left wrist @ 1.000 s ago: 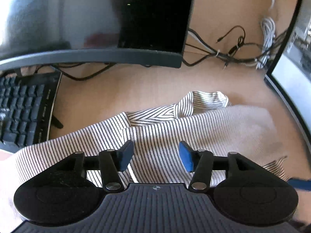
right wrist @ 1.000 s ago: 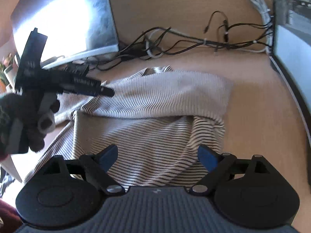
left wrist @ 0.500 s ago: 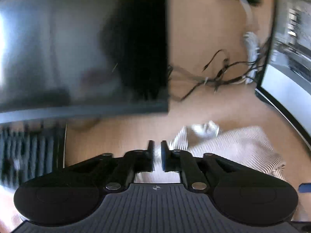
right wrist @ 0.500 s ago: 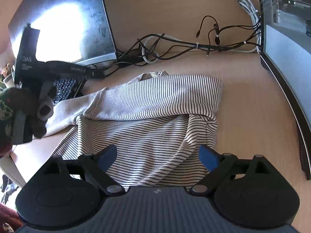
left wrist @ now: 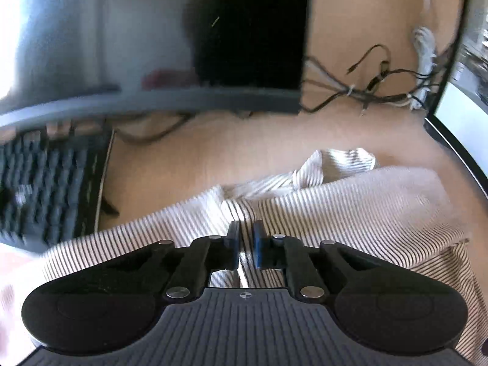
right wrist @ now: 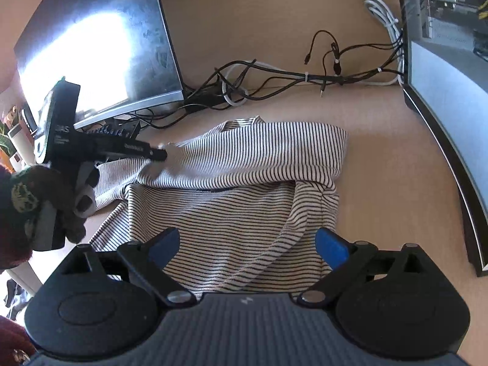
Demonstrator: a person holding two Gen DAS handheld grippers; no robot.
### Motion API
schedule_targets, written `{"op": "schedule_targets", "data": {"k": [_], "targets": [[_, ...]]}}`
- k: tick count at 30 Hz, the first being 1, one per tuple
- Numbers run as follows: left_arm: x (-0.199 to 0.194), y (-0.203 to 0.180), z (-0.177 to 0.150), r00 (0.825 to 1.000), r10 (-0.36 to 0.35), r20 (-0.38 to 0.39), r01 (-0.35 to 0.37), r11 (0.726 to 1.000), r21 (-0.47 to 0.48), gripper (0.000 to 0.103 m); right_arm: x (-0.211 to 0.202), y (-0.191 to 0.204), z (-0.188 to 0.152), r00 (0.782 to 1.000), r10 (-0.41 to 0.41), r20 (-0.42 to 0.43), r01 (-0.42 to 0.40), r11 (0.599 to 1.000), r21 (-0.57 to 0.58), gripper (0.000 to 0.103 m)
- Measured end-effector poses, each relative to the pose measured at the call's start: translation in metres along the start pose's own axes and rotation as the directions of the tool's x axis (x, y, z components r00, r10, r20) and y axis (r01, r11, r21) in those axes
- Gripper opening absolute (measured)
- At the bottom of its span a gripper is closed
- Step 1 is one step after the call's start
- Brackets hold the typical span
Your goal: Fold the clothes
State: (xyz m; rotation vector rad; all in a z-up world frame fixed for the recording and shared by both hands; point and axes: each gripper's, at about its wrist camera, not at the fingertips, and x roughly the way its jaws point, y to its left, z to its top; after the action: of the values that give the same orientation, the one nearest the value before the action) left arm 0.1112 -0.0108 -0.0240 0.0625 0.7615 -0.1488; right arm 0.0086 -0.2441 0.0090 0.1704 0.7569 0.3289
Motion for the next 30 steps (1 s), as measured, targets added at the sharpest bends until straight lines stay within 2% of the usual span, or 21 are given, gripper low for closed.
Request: {"op": "schedule_targets", "data": {"k": [6, 9, 11, 13, 15, 17, 18, 19, 23, 24, 30], "targets": [[-0.006, -0.014, 0.017, 0.995, 0.016, 0.102, -0.026, 0.995, 0.095, 0.010, 0.003, 0.000, 0.000, 1.000, 0.005, -0.003, -0.005, 1.000, -0.003, 0.096], [0.010, -0.009, 0.014, 0.997, 0.035, 0.063, -0.041, 0.994, 0.101, 0.011, 0.004, 0.001, 0.001, 1.000, 0.008, -0.002, -0.008, 1.000, -0.007, 0.096], [0.023, -0.003, 0.006, 0.999, 0.044, -0.009, -0.043, 0.996, 0.076, 0.015, 0.005, 0.001, 0.005, 1.000, 0.004, 0.010, -0.004, 1.000, -0.009, 0.096], [0.025, 0.004, 0.001, 0.998, 0.043, -0.037, -0.041, 0.998, 0.036, 0.025, 0.004, 0.000, 0.012, 0.999, -0.004, 0.033, 0.004, 1.000, -0.011, 0.095], [0.018, 0.010, 0.003, 0.998, 0.044, -0.045, -0.045, 0.999, -0.022, 0.033, 0.002, -0.003, 0.022, 0.997, -0.024, 0.069, 0.025, 1.000, -0.007, 0.089], [0.013, 0.010, 0.003, 0.998, 0.020, -0.065, -0.024, 0.998, -0.058, 0.034, 0.006, -0.008, 0.033, 0.996, -0.038, 0.086, 0.037, 0.999, 0.017, 0.068], [0.011, 0.009, 0.002, 0.997, 0.004, -0.076, -0.009, 0.997, -0.071, 0.036, 0.011, -0.012, 0.039, 0.996, -0.035, 0.080, 0.033, 0.999, 0.032, 0.060], [0.008, 0.009, 0.001, 0.996, -0.013, -0.087, 0.006, 0.996, -0.084, 0.041, 0.018, -0.015, 0.044, 0.997, -0.027, 0.069, 0.024, 0.999, 0.045, 0.047], [0.000, 0.005, -0.002, 0.988, -0.082, -0.128, 0.064, 0.988, -0.138, 0.045, 0.054, -0.017, 0.058, 1.000, -0.029, 0.006, 0.028, 0.997, 0.073, 0.045], [-0.003, 0.005, -0.003, 0.985, -0.100, -0.138, 0.078, 0.985, -0.152, 0.049, 0.063, -0.017, 0.061, 0.999, -0.034, -0.023, 0.036, 0.996, 0.076, 0.045], [0.010, 0.001, -0.004, 0.984, -0.109, -0.142, 0.086, 0.983, -0.162, 0.059, 0.086, -0.019, 0.069, 0.998, -0.029, -0.062, 0.034, 0.997, 0.074, 0.045]]}}
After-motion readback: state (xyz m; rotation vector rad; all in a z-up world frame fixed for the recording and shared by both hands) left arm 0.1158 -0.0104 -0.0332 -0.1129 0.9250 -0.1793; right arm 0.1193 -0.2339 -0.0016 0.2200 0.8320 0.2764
